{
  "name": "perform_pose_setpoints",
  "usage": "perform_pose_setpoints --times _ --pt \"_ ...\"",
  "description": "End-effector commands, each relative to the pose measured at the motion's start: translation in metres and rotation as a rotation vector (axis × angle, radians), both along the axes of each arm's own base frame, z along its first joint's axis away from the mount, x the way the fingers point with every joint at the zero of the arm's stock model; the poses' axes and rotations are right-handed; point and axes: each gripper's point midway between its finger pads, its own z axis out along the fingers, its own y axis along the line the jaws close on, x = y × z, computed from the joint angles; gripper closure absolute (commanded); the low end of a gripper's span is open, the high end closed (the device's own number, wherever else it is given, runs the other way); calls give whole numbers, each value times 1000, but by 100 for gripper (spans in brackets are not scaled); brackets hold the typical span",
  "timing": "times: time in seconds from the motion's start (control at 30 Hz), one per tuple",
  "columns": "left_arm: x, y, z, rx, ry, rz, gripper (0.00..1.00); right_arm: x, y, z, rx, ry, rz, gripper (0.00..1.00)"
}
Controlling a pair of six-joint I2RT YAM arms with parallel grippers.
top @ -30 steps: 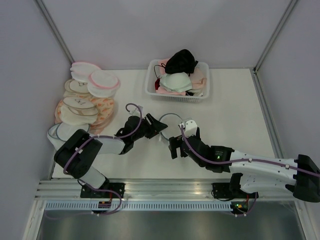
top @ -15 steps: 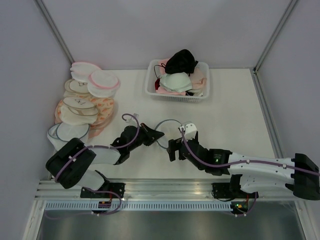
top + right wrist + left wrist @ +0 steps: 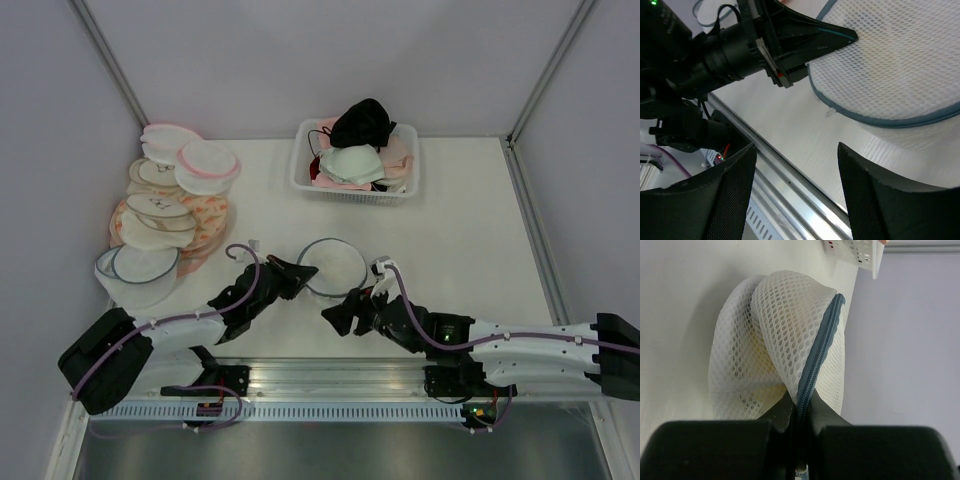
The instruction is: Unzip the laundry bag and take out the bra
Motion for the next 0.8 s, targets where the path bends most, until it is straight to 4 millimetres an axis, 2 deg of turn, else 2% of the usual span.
perform_pose_setpoints --times 0.0,0.1,0.2,0.37,0.53,0.77 --pt "12 4 11 -49 33 93 98 -8 6 27 117 15 -1 29" --pt "12 2 10 -73 44 92 98 -17 7 23 100 17 10 28" --pt "12 -3 12 -96 50 91 98 -14 6 10 73 21 -11 28" --pt "13 -9 28 -135 28 85 98 -8 5 -9 45 0 -36 29" --pt "13 -8 40 -121 10 75 98 0 4 -11 -8 -65 -47 30" --pt "1 -23 51 -160 -18 -32 98 3 7 -5 -11 -137 -25 32"
